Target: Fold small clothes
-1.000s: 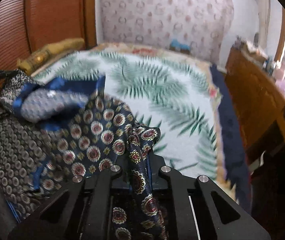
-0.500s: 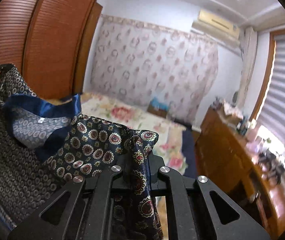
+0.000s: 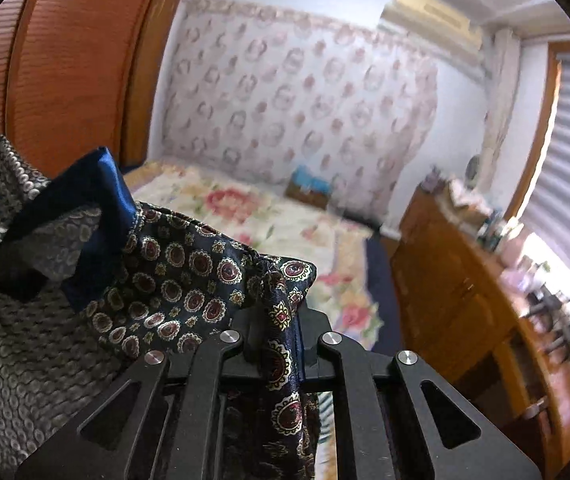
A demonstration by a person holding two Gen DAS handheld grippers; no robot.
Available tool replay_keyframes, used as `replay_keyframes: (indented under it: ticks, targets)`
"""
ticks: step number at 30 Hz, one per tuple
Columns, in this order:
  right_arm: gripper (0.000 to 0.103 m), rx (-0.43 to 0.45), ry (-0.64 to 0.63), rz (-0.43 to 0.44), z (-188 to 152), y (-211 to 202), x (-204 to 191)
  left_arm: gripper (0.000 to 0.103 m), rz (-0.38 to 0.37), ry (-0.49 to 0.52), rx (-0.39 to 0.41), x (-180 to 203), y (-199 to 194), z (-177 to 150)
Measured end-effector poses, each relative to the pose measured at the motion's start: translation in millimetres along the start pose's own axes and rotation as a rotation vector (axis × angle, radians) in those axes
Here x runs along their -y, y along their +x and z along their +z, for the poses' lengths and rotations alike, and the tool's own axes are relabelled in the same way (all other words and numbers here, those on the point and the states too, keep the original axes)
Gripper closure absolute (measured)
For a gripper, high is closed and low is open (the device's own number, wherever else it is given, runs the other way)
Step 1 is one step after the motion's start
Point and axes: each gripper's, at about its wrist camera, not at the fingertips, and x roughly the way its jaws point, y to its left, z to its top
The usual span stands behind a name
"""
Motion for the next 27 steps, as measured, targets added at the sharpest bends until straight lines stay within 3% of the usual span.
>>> replay_keyframes:
  ticks: [2,6,10,12,13,27]
  targets:
    - [0.082,-0.062,-0.005,0.004,-17,19,-7,0.095,-0.009,-0.001,-0.032,3,4,-14]
    - [0.076,-0.115,0.006,-0.001,-41,32,-11,0.083,-0.039,0.007,-0.053,15,-5,-31]
    - [0.068,-0.097,0.062,0.036,-45,26,-5,0.076,-0.045,0.023,-0.042,17,-23,-45]
    - [0.052,-0.089,0.076,0.055,-44,24,-9,0.074,-0.058,0.017,-0.043,15,-30,-52]
    - [0.050,-0.087,0.080,0.068,-44,25,-11,0.072,-0.065,0.012,-0.044,13,-34,-57]
    - [0.049,-0.151,0.105,0.182,-62,51,-54,0.069,-0.064,-0.036,-0.123,-6,-39,-115]
